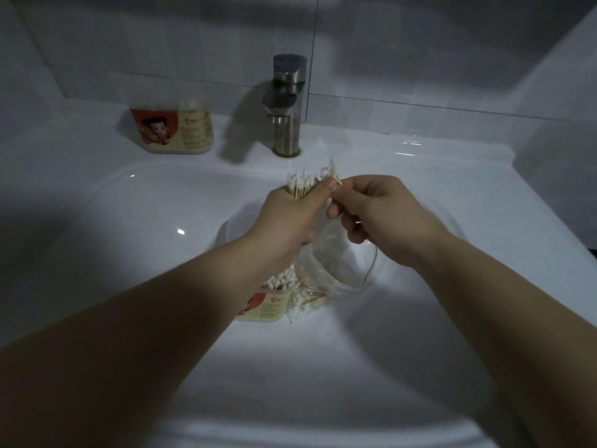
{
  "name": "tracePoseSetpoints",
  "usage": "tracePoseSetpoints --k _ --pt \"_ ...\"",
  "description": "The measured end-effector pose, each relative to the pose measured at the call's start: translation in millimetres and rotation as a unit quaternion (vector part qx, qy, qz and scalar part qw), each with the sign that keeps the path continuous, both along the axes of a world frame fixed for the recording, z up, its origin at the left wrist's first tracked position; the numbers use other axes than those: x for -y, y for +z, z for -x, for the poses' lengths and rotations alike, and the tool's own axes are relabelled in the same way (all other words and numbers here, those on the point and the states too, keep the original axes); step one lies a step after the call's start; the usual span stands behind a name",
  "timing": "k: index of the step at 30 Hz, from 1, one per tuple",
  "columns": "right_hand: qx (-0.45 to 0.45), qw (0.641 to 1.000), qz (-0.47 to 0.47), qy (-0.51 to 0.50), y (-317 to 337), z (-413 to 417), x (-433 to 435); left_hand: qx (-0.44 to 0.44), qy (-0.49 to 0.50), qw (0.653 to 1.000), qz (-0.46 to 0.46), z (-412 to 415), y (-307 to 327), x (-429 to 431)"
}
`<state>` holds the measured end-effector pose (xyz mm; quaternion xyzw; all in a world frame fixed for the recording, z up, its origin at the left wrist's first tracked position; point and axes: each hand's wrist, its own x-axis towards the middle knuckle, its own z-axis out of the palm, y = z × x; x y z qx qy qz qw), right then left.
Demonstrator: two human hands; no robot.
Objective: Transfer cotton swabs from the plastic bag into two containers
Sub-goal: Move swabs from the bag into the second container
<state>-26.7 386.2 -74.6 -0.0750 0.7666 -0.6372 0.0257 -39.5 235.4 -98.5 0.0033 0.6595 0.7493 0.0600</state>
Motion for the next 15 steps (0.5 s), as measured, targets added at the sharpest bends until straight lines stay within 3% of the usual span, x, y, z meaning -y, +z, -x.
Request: tracePoseSetpoints --k 6,11,15 --pt "0.026 1.0 -0.01 -0.009 1 -1 1 -0.01 0.039 0.999 0.017 4 -1 3" --pt "0.026 0.998 -0.039 -0.036 1 1 0 0.029 0.112 0.992 -0.057 14 3 7" --pt "0.026 0.997 -0.054 -0.041 1 0 0 0.028 0.061 0.998 -0.015 14 4 13"
